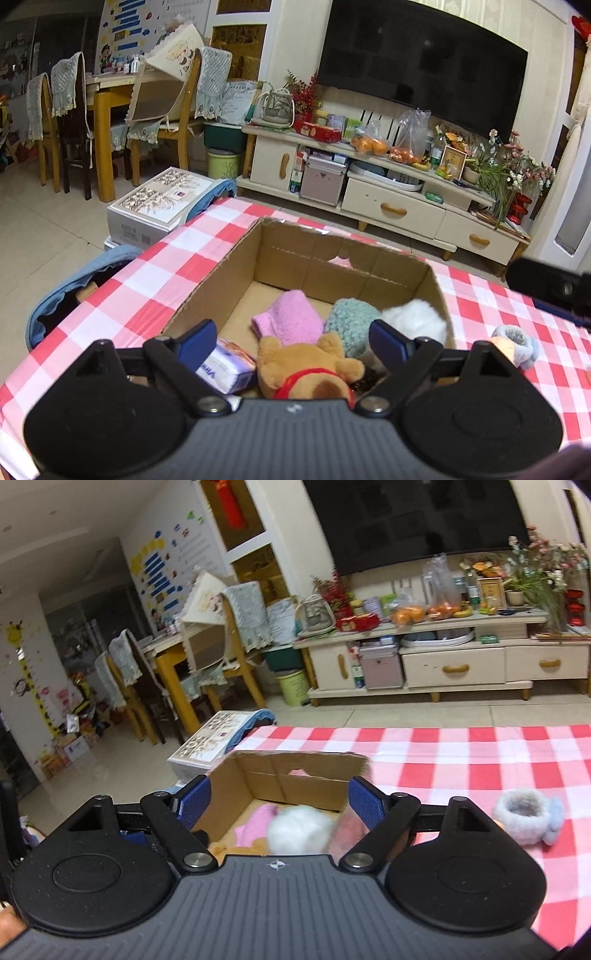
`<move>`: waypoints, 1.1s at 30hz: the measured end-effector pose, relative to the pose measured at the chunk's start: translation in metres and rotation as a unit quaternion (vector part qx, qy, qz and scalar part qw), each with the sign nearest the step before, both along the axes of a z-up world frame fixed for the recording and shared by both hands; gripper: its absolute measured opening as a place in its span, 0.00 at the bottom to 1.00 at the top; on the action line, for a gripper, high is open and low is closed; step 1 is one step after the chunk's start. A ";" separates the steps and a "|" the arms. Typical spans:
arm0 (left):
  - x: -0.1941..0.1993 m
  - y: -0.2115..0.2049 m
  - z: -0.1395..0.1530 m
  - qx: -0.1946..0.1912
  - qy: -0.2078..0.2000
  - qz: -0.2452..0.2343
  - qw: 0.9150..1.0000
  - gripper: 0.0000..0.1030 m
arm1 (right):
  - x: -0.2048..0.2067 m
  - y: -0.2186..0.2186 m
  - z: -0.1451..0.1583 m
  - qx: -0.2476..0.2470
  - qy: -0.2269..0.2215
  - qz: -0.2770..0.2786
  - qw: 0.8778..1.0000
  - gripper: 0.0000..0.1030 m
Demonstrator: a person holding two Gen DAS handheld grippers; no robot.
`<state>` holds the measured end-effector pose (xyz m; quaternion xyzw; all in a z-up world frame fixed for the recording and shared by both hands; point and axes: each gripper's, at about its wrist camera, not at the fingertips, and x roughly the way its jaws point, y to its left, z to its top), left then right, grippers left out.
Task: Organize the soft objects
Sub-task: 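Move both open tools back over the orange towel and blue headband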
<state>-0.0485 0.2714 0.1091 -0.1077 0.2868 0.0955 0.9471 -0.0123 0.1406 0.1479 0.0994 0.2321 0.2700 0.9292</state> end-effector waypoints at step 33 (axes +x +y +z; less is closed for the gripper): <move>-0.090 -0.152 0.066 0.030 -0.062 -0.106 0.992 0.91 | -0.146 -0.149 0.022 -0.028 -0.037 -0.155 0.987 1.00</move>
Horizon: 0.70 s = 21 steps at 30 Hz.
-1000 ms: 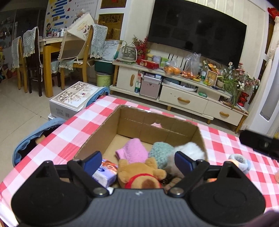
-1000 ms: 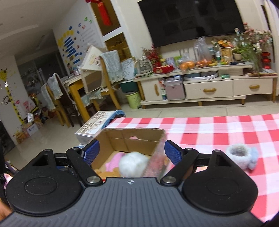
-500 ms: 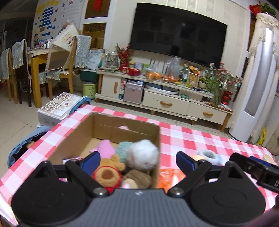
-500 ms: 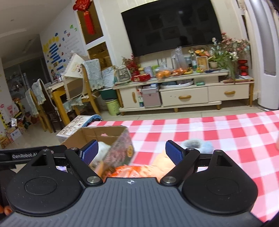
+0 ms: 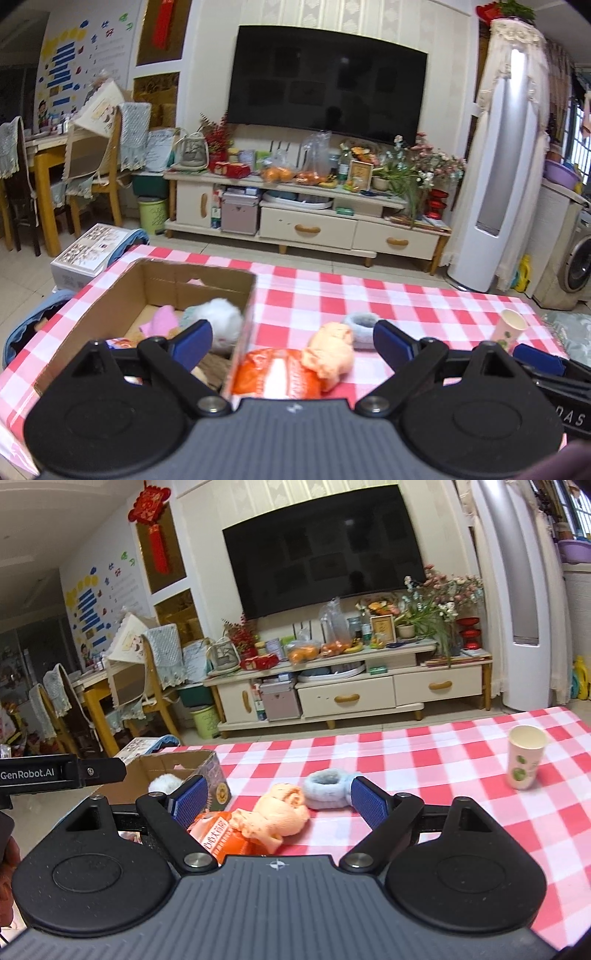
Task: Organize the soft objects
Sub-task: 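Move both open tools back over the orange towel and blue headband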
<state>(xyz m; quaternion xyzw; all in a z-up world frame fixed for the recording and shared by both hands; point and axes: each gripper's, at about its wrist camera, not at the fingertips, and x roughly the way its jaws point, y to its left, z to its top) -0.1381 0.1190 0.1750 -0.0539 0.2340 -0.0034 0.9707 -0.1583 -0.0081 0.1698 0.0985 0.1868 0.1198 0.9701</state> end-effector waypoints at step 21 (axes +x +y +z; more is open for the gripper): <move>-0.069 -0.071 0.023 0.050 -0.038 -0.046 0.997 0.95 | -0.094 -0.059 0.010 0.011 -0.041 -0.022 0.999 1.00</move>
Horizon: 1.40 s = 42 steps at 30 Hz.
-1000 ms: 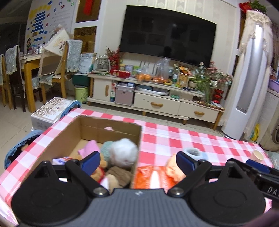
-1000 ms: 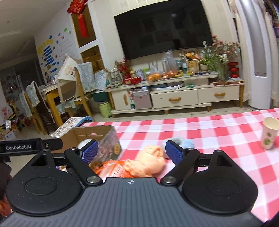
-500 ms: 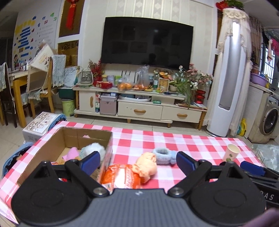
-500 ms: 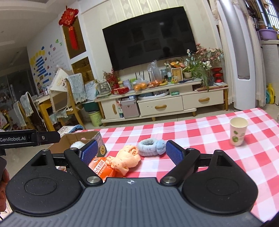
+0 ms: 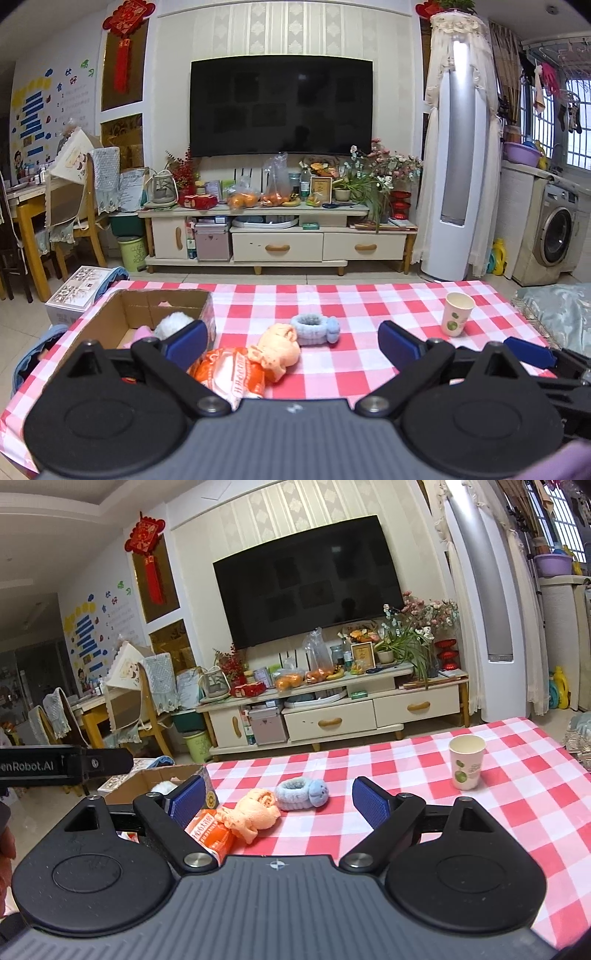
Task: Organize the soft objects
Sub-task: 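Move both open tools back over the orange towel and blue headband, then grasp the light-blue headband with the right tool while the left tool grasps the orange towel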
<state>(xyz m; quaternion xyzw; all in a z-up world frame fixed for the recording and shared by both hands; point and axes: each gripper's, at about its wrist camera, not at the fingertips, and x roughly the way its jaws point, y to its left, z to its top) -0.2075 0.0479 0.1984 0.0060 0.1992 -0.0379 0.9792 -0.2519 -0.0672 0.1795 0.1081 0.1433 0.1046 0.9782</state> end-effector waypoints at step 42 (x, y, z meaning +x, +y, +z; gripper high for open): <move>0.224 -0.005 -0.149 0.114 0.138 -0.068 0.982 0.87 | 0.261 0.070 -0.082 -0.001 0.092 0.106 0.990 1.00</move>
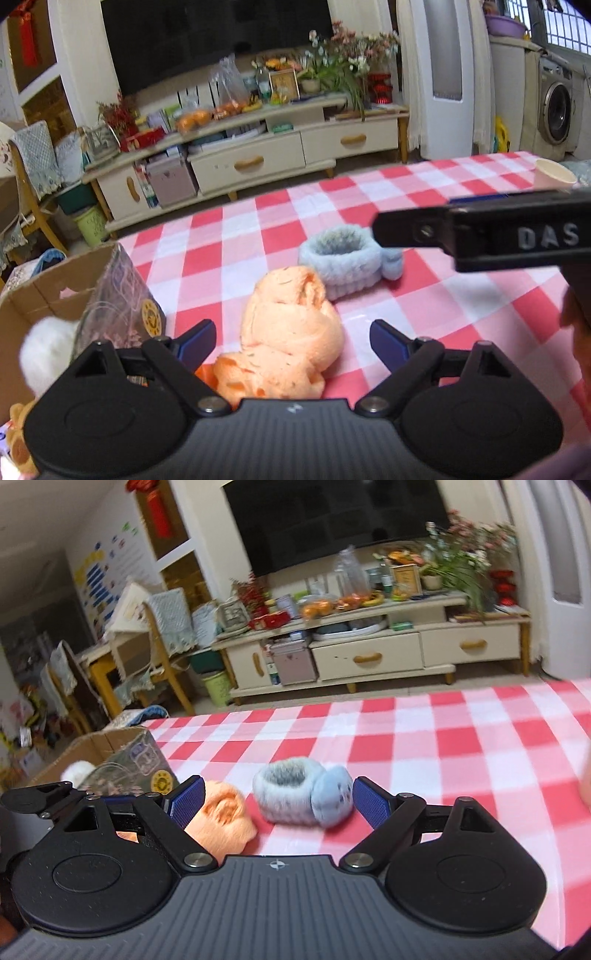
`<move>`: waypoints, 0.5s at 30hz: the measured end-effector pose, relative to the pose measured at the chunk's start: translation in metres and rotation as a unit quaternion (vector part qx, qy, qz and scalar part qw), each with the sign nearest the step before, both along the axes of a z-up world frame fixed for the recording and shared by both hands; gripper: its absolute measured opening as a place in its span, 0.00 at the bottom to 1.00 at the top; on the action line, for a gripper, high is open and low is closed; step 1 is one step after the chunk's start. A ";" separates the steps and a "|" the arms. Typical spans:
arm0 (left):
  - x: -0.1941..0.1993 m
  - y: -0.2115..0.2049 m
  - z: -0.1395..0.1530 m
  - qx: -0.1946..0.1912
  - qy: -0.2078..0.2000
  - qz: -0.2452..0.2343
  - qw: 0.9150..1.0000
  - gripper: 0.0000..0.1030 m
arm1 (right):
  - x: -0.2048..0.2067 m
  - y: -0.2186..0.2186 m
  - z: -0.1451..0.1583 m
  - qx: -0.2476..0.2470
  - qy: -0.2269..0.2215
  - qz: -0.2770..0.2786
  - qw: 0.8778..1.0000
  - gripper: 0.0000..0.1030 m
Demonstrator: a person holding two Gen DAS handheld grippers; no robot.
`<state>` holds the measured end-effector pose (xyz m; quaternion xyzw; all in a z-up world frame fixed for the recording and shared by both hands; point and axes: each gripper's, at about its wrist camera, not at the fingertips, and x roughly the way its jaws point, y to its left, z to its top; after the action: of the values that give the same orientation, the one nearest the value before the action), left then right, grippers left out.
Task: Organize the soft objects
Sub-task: 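Grasp the light-blue headband with the right tool while the left tool grasps the orange towel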
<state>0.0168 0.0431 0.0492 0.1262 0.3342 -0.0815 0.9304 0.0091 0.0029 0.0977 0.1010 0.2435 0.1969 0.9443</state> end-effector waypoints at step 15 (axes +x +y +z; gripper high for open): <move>0.046 0.019 -0.020 -0.071 0.091 0.036 0.993 0.85 | 0.077 0.031 -0.033 -0.050 0.011 0.075 0.996 1.00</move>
<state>0.0626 0.0617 0.0290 0.0402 0.4155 -0.0830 0.9049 0.0864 0.0338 0.0644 0.0376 0.2707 0.2537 0.9279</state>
